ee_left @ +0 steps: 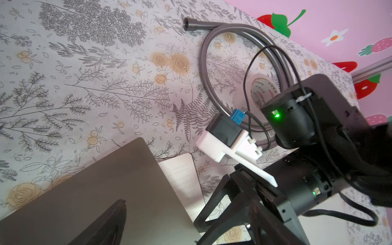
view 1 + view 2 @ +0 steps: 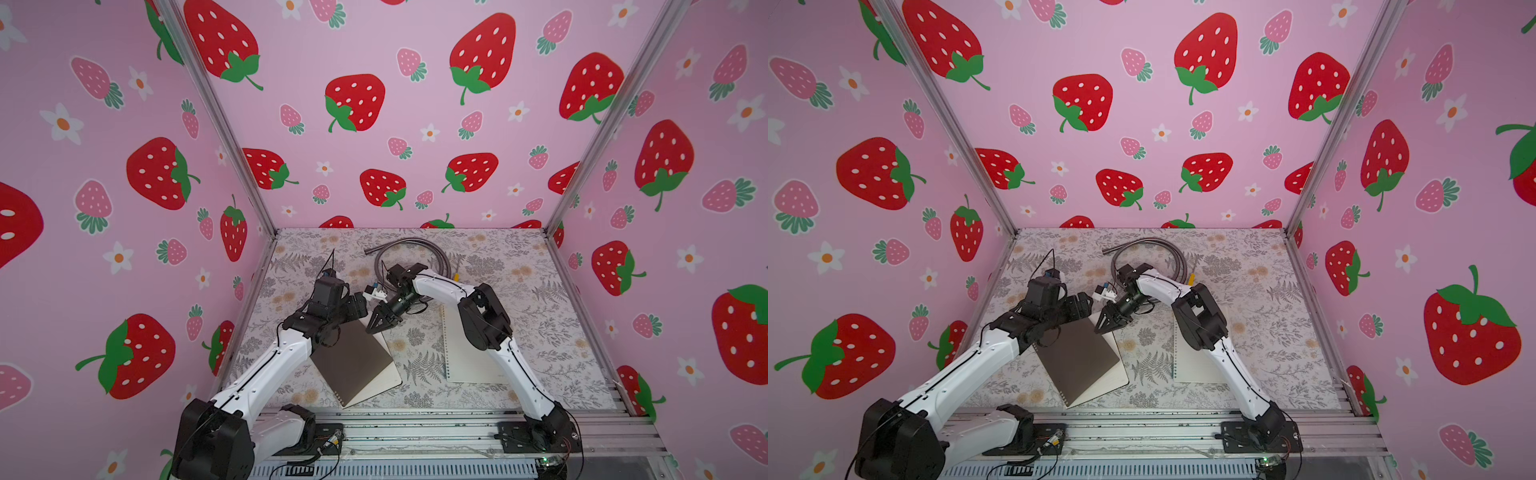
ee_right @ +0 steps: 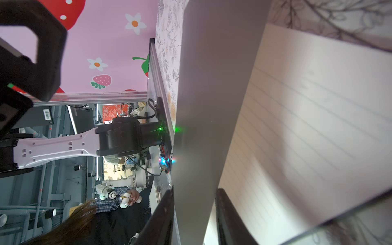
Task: Tear off pages from different notebooks
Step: Move the notebook to the center of the board.
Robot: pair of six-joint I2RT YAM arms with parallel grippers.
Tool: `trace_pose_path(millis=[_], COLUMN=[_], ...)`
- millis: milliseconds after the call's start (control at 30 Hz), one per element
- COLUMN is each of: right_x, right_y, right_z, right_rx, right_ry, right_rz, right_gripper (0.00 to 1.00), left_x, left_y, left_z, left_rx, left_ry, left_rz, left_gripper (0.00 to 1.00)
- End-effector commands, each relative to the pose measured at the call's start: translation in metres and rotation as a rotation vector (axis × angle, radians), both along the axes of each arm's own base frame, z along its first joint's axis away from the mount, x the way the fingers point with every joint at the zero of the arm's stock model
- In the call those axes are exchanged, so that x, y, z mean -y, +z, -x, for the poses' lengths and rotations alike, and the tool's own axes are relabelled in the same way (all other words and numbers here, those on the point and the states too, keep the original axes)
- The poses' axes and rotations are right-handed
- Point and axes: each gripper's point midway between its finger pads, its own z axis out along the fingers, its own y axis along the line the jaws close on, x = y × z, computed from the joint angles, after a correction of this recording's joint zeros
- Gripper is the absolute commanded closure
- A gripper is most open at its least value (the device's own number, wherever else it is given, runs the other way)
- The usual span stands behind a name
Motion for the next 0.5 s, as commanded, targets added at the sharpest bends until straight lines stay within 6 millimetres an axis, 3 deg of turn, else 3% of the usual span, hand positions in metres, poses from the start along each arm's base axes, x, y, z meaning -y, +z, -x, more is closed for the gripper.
trace_pose_path(millis=[0,67,167,467], right_x=[0.011,0.014,0.019,0.035], right_y=[-0.008,-0.012,-0.016,-0.022], right_z=[0.011,0.012,0.014,0.019], right_rx=[0.016,0.020,0.024,0.065], right_ry=[0.030,0.036,0.043,0.056], right_rz=[0.061,0.079,0.108,0.182], right_gripper=[0.66,0.67,0.68,0.67], left_x=[-0.016,-0.023,-0.032,-0.031], left_y=[-0.006,-0.010,-0.021,-0.062], left_z=[0.009,0.013,0.019,0.029], left_rx=[-0.021,-0.037,-0.093,-0.284], left_ry=[0.067,0.096,0.140,0.149], left_rz=[-0.048,-0.071,-0.107,-0.157], left_gripper=[0.09,0.11,0.23,0.80])
